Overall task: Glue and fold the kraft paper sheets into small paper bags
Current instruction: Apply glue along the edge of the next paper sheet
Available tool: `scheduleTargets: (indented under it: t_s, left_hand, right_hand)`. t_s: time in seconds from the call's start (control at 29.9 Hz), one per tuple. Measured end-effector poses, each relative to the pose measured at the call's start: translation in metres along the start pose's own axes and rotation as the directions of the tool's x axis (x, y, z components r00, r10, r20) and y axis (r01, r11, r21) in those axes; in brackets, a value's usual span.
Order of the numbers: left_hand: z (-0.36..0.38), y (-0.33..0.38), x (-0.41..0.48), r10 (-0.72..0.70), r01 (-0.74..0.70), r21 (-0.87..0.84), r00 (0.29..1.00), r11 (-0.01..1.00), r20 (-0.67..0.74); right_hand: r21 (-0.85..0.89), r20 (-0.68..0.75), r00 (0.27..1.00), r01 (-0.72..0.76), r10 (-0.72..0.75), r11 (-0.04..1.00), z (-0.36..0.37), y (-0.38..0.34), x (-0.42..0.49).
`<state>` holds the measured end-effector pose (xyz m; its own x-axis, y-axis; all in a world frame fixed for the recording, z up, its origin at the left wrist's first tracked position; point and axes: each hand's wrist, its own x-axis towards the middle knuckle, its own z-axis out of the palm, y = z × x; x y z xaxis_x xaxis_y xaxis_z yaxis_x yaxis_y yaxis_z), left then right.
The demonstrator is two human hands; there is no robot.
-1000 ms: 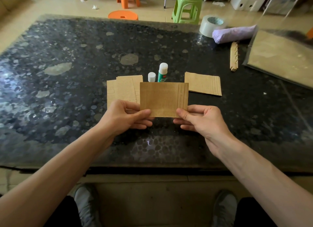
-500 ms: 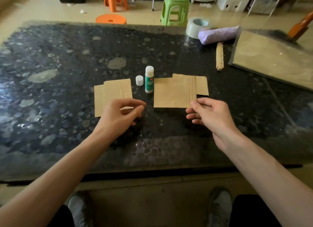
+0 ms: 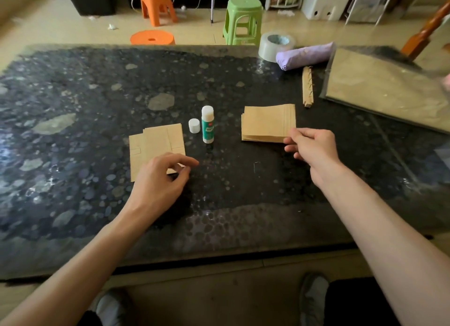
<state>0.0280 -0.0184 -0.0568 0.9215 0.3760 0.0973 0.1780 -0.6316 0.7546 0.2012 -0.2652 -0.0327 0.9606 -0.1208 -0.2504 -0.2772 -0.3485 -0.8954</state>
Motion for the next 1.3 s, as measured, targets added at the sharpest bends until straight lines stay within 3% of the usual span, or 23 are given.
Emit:
scheduleTargets:
  t_s: [0.13, 0.27, 0.37, 0.7, 0.84, 0.94, 1.0, 1.1, 1.2, 1.3]
  left_hand:
    - [-0.015, -0.002, -0.003, 0.044, -0.034, 0.146, 0.997, 0.989, -0.065]
    - [-0.029, -0.017, 0.001, 0.051, -0.017, 0.456, 0.997, 0.89, -0.062]
    - [-0.035, -0.024, 0.0, 0.005, 0.006, 0.532, 1.0, 0.847, -0.02]
    - [-0.042, -0.021, -0.01, 0.192, -0.084, 0.619, 0.975, 0.781, -0.11]
    - [-0.041, -0.011, -0.014, 0.266, -0.122, 0.664, 0.956, 0.738, -0.12]
    - [-0.021, 0.005, -0.025, 0.33, -0.225, 0.615, 0.942, 0.756, -0.06]
    - [-0.008, 0.01, -0.031, 0.34, -0.278, 0.522, 0.94, 0.807, -0.025]
    - [0.003, 0.013, -0.035, 0.301, -0.294, 0.243, 0.954, 0.924, 0.011]
    - [0.007, 0.015, -0.035, 0.235, -0.235, -0.009, 0.968, 0.972, 0.09]
    - [0.007, 0.012, -0.033, 0.205, -0.2, -0.065, 0.974, 0.978, 0.091]
  right_hand:
    - [-0.207, -0.116, 0.99, 0.051, -0.077, 0.977, 0.007, 0.006, 0.003]
    - [-0.222, -0.12, 0.981, 0.12, -0.149, 0.968, 0.013, 0.008, -0.005]
    - [-0.211, -0.063, 0.976, 0.191, -0.208, 0.959, 0.016, 0.009, -0.017]
    - [-0.184, 0.149, 0.946, 0.312, -0.288, 0.932, 0.044, 0.015, -0.061]
    - [-0.091, 0.373, 0.873, 0.37, -0.313, 0.925, 0.054, 0.016, -0.094]
    - [0.014, 0.617, 0.775, 0.16, -0.134, 0.987, 0.064, 0.011, -0.12]
    - [0.021, 0.663, 0.747, 0.056, -0.056, 0.998, 0.068, 0.01, -0.128]
    - [0.01, 0.595, 0.802, 0.043, -0.041, 0.999, 0.068, 0.012, -0.126]
    - [-0.065, 0.483, 0.874, 0.095, -0.052, 0.993, 0.065, 0.017, -0.117]
    - [-0.2, 0.404, 0.912, 0.159, -0.066, 0.967, 0.058, 0.016, -0.102]
